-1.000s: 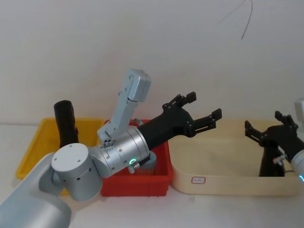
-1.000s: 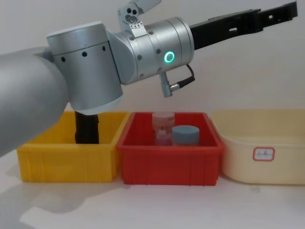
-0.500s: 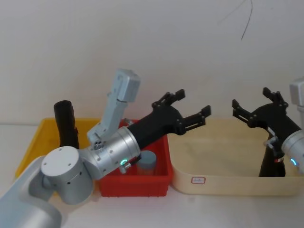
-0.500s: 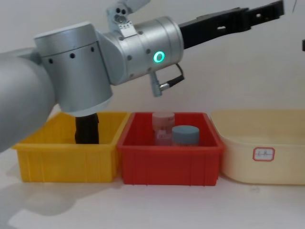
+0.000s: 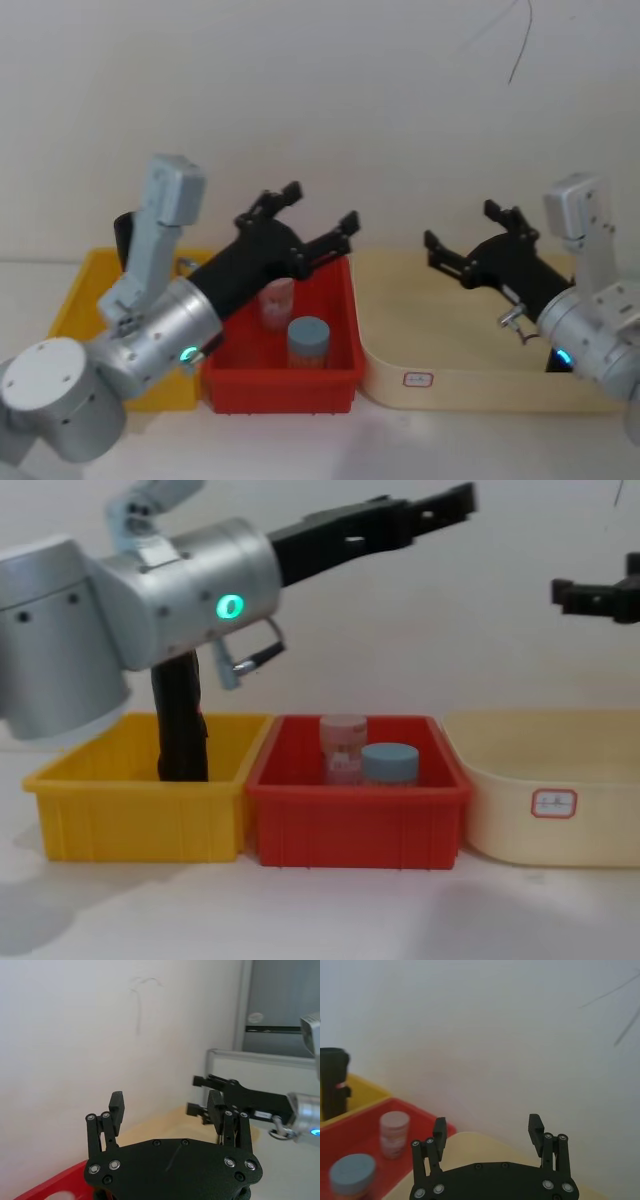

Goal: Pick up the garbage bag with the one hand and transfer it to the other hand.

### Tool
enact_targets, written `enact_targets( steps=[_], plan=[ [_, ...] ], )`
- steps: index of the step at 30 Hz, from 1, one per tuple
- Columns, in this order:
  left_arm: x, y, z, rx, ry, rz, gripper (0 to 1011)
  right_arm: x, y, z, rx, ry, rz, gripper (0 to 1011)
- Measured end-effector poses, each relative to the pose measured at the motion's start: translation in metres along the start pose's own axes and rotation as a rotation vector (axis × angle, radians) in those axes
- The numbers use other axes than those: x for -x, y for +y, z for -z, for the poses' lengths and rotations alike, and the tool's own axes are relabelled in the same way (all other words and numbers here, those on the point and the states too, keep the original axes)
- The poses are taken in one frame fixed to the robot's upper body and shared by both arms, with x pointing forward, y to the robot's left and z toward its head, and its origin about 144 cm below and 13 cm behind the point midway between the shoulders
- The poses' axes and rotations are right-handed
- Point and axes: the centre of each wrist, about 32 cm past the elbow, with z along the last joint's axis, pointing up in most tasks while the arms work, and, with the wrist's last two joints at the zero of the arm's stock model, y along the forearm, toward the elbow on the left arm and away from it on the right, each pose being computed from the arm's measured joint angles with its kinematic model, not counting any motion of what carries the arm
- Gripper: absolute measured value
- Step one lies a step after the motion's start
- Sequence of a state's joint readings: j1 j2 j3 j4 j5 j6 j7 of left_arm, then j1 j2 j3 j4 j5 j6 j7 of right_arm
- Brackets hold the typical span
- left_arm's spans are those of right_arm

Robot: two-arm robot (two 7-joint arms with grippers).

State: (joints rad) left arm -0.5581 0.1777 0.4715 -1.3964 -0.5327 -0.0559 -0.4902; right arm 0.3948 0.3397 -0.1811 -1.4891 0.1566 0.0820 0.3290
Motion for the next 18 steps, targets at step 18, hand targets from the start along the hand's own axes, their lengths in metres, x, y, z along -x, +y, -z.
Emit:
enact_targets(
  steps=[18],
  plan=[
    [-0.009,0.047,-0.01,0.056,-0.034,-0.135,1000,0.032,0.014,0.003,0.035,0.038,-0.153,1000]
  ],
)
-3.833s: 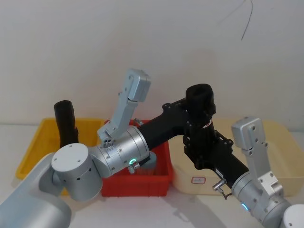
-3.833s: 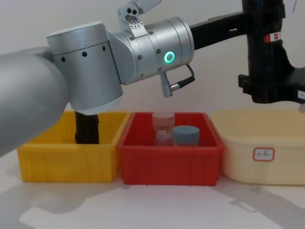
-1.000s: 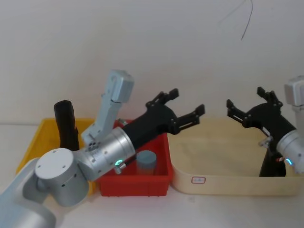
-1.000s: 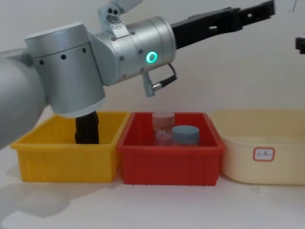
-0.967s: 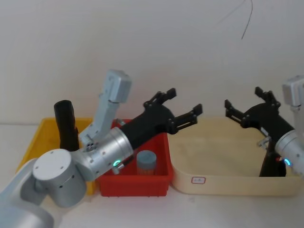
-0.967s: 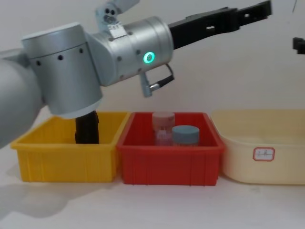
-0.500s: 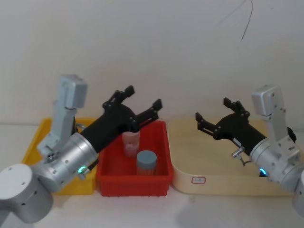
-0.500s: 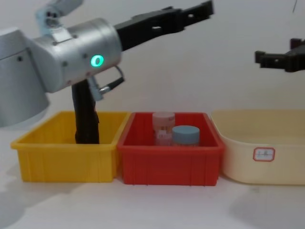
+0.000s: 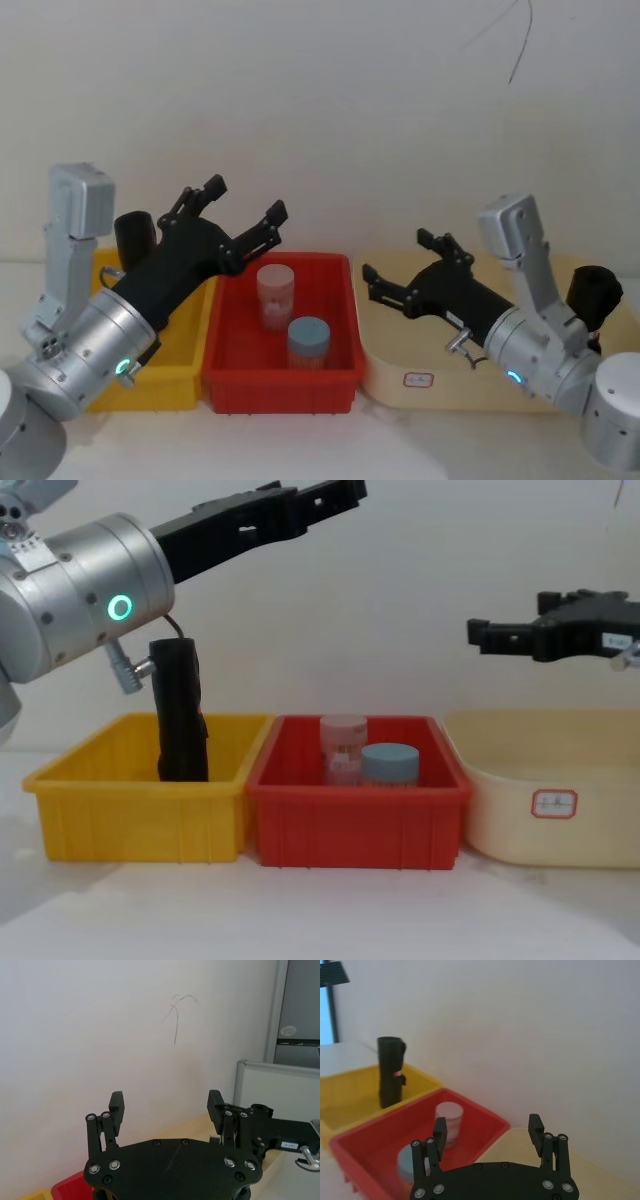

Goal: Pick up the garbage bag with the one hand and transfer it to the other hand.

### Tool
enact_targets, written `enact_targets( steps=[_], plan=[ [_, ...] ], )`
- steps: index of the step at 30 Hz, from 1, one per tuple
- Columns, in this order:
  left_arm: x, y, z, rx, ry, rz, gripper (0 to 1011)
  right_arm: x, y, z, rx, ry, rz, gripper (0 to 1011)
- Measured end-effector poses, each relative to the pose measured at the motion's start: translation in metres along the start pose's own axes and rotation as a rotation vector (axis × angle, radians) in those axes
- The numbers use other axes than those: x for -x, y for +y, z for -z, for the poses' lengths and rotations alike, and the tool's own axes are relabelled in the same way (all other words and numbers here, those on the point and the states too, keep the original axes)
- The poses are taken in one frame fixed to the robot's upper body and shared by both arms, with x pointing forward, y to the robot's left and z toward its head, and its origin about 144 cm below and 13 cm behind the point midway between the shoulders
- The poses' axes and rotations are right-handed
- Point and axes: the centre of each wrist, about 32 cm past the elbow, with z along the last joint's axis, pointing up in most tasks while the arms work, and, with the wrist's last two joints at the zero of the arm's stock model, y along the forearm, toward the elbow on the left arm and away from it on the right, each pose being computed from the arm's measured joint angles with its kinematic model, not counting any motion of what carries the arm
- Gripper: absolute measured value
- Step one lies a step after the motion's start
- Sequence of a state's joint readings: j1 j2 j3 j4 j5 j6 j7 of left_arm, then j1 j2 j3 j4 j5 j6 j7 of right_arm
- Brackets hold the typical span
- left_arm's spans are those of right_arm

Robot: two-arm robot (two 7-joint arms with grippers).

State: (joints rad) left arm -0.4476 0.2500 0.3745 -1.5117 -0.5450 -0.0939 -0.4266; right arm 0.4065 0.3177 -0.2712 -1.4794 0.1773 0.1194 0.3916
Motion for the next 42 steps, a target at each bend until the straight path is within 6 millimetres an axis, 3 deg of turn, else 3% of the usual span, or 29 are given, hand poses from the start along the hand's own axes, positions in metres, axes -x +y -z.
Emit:
enact_targets(
  steps=[18,42],
  plan=[
    [-0.002,0.009,0.002,0.005,0.009,-0.045,1000,0.006,0.012,0.0,0.06,0.06,-0.173,1000],
    [-0.003,0.012,0.002,0.006,0.012,-0.057,1001,0.011,0.047,0.02,0.132,0.165,-0.319,1000]
  ],
)
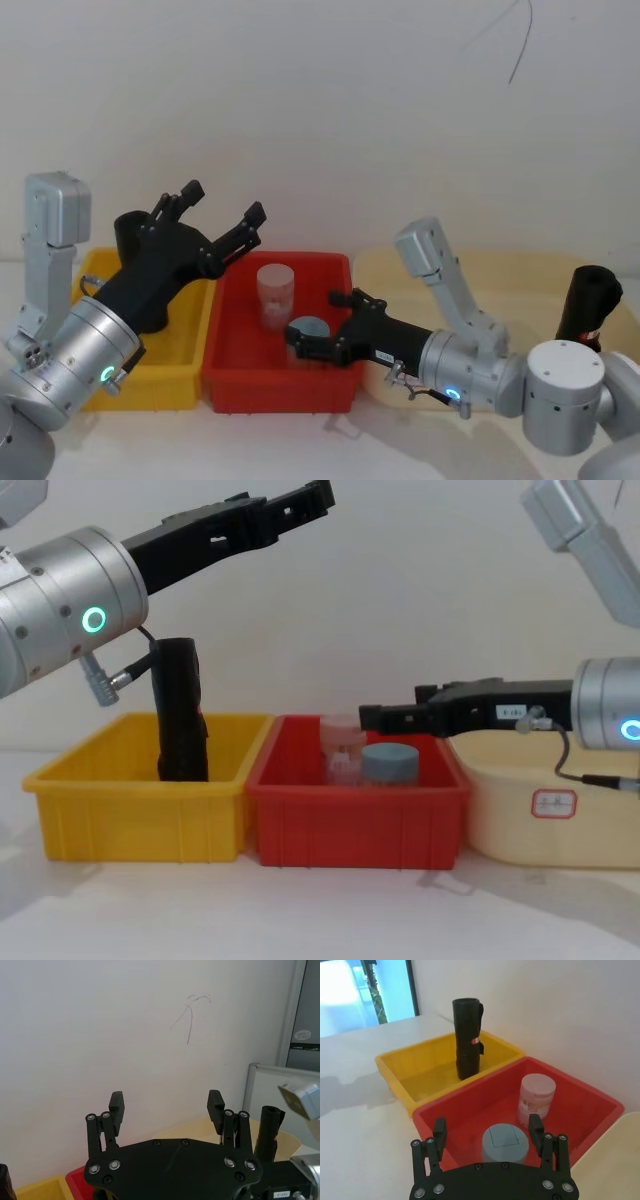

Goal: Pick up the garbage bag with the one hand and transfer it to the other hand.

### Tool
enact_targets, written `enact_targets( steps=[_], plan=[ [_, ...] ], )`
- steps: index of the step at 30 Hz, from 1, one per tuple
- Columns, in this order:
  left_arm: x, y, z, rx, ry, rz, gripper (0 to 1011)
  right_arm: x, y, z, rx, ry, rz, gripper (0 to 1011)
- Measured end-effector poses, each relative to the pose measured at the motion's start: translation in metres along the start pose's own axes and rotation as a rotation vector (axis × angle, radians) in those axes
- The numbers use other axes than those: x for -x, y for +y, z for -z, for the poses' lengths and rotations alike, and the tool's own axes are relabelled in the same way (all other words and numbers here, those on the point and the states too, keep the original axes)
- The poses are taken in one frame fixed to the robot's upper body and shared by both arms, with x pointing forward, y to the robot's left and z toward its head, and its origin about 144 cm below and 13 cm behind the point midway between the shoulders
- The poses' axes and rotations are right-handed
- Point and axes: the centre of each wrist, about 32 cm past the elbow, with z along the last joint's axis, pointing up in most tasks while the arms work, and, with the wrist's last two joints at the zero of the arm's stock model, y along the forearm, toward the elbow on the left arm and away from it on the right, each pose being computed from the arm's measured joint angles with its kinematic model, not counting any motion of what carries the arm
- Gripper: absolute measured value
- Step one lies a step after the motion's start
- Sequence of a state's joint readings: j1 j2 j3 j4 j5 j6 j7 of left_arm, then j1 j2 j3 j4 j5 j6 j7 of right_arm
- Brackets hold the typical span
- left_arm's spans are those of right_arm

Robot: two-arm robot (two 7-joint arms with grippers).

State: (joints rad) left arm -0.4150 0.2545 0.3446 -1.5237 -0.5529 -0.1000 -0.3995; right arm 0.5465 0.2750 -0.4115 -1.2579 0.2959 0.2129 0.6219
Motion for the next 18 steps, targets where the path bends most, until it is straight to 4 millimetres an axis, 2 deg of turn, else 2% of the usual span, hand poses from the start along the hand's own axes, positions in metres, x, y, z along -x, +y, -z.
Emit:
enact_targets(
  steps=[18],
  plan=[
    [0.0,0.0,0.0,0.0,0.0,-0.002,1001,-0.013,0.018,0.016,0.024,0.016,0.0,1000]
  ],
)
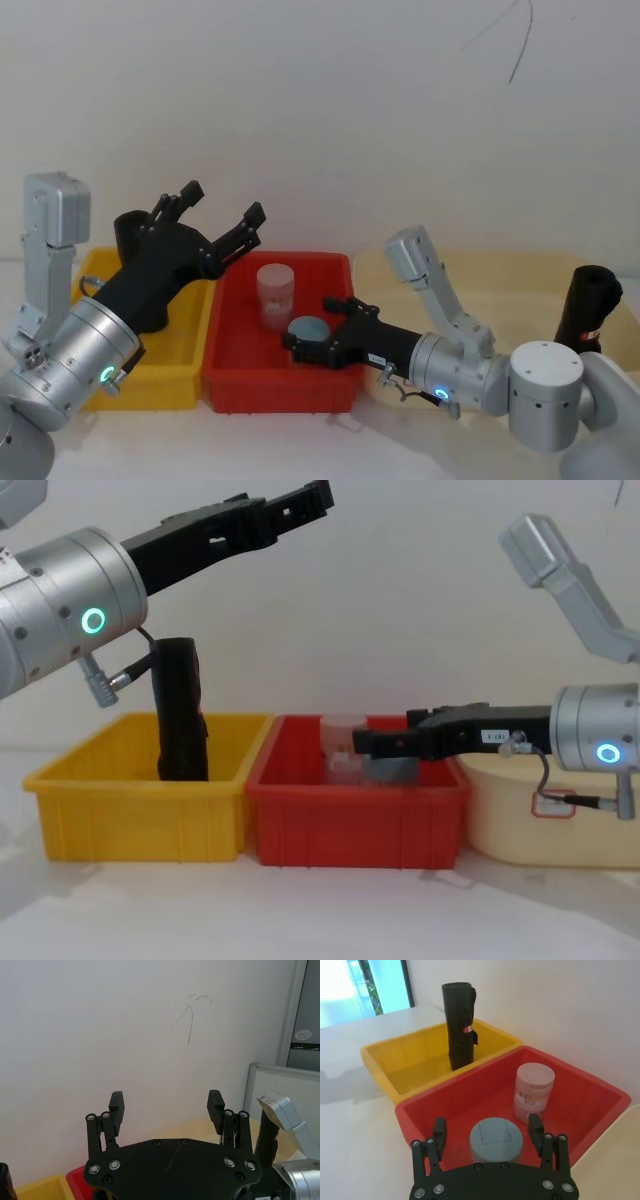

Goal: Pick up the garbage bag with the one hand and transfer it to the other hand.

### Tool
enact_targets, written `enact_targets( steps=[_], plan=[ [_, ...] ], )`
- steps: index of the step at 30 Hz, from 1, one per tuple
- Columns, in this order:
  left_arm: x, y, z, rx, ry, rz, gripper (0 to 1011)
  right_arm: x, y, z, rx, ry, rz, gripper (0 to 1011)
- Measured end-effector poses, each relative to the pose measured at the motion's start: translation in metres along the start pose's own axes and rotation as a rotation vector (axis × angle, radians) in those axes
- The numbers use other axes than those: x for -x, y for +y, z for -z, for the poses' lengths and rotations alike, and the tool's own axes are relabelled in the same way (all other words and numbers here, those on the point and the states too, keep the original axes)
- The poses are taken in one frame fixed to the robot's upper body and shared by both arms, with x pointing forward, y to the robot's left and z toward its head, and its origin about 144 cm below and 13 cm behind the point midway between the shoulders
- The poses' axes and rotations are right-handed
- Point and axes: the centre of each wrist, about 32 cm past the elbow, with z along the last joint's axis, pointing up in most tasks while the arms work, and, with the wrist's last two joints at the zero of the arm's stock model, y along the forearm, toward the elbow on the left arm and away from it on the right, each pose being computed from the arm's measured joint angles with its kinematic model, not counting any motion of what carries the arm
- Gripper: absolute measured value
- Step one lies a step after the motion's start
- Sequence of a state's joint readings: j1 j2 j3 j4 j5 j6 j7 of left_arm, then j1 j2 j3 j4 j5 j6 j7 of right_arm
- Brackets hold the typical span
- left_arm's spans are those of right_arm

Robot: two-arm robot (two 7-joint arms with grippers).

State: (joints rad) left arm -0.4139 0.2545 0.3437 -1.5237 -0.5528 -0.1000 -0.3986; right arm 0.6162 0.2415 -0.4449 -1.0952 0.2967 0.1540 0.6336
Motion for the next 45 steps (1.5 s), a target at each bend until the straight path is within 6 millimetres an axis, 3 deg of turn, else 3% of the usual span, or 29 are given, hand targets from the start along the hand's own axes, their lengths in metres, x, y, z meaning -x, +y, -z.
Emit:
enact_targets(
  steps=[25,30,38,45],
  plan=[
    [0.0,0.0,0.0,0.0,0.0,0.0,1001,-0.01,0.008,0.006,0.066,-0.023,0.006,993],
    [0.0,0.0,0.0,0.0,0.0,0.0,1000,-0.011,0.009,0.007,0.073,-0.025,0.006,897],
    [0.0,0.0,0.0,0.0,0.0,0.0,1000,-0.011,0.009,0.002,0.061,-0.034,0.014,664],
    [0.0,0.0,0.0,0.0,0.0,0.0,1001,-0.011,0.006,-0.008,0.018,-0.049,0.023,664]
  ],
)
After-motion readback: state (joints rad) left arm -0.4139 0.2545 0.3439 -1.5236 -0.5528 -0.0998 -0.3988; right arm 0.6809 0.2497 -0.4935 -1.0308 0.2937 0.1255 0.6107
